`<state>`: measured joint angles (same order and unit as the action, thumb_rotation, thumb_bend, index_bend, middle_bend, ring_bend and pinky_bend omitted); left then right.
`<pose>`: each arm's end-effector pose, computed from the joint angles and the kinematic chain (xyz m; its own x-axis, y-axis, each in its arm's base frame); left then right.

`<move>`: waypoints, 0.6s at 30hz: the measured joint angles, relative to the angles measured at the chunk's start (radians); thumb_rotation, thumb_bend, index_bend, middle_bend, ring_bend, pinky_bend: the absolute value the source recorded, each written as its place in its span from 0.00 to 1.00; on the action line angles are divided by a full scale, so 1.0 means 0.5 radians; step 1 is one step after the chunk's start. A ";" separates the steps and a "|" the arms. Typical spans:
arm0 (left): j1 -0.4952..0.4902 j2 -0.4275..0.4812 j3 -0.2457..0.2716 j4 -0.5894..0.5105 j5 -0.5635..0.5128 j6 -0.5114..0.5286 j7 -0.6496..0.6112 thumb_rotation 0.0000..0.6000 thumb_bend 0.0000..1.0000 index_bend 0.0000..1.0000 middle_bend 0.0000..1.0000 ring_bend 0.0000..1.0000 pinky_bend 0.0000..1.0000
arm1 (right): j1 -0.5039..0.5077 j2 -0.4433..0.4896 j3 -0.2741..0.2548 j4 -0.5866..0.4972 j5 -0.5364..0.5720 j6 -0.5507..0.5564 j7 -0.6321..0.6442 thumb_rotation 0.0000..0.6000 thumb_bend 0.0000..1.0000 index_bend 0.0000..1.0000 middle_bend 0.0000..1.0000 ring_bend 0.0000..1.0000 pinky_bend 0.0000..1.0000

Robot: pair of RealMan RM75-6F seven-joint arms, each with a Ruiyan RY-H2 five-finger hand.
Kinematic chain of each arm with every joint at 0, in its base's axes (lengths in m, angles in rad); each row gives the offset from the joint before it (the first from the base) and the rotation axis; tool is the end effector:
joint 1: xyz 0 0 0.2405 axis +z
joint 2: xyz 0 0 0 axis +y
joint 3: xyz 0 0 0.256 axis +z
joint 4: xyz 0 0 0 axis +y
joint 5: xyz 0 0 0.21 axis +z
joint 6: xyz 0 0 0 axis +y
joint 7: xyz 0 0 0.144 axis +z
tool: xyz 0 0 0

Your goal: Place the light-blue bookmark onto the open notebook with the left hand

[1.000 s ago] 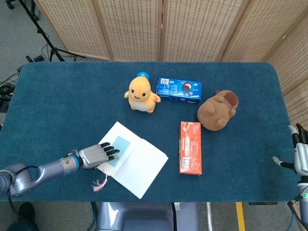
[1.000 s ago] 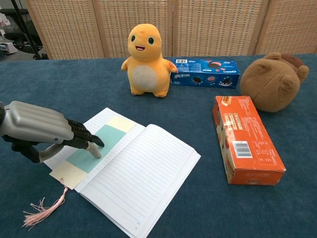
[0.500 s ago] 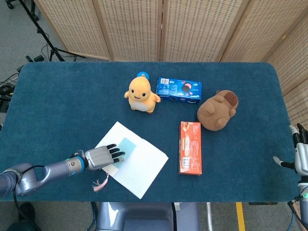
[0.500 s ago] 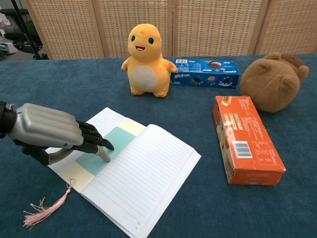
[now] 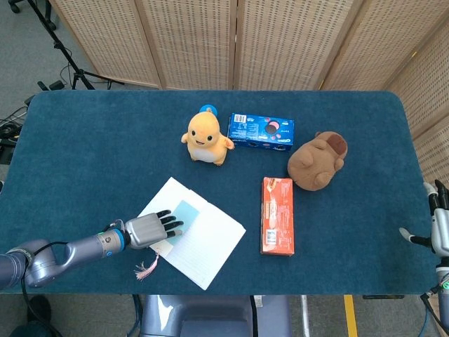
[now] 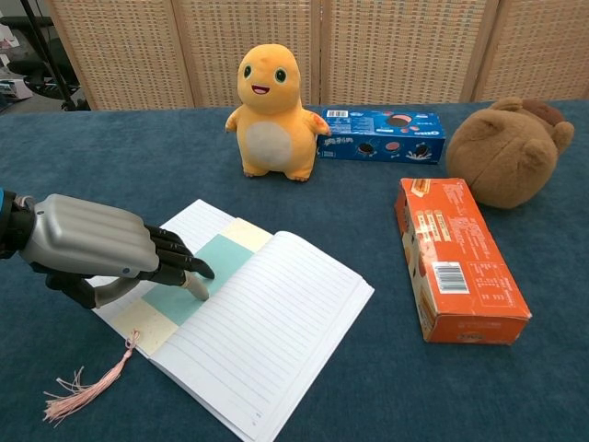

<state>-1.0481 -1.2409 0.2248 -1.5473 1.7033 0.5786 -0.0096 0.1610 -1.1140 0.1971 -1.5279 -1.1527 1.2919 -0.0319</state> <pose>-0.1726 0.3043 0.0011 0.9168 0.2747 0.2898 0.3618 -0.8785 -0.3119 -0.3530 -0.2320 0.1878 0.4087 -0.0052 0.9127 -0.8792 0.2663 0.3952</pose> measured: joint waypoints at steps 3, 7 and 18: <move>0.001 0.001 -0.002 -0.003 -0.001 -0.003 0.008 1.00 1.00 0.13 0.00 0.00 0.01 | 0.000 0.001 0.000 -0.001 0.000 -0.001 0.001 1.00 0.00 0.00 0.00 0.00 0.00; 0.014 0.003 -0.008 -0.003 0.007 0.036 0.013 1.00 1.00 0.13 0.00 0.00 0.01 | 0.000 0.002 0.000 -0.001 0.001 -0.003 0.002 1.00 0.00 0.00 0.00 0.00 0.00; 0.048 0.060 0.006 0.003 0.094 0.209 -0.135 1.00 1.00 0.13 0.00 0.00 0.01 | -0.001 -0.001 -0.007 -0.005 -0.018 0.009 -0.008 1.00 0.00 0.00 0.00 0.00 0.00</move>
<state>-1.0240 -1.2108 0.2276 -1.5457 1.7501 0.6832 -0.0771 0.1606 -1.1144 0.1937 -1.5304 -1.1616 1.2964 -0.0358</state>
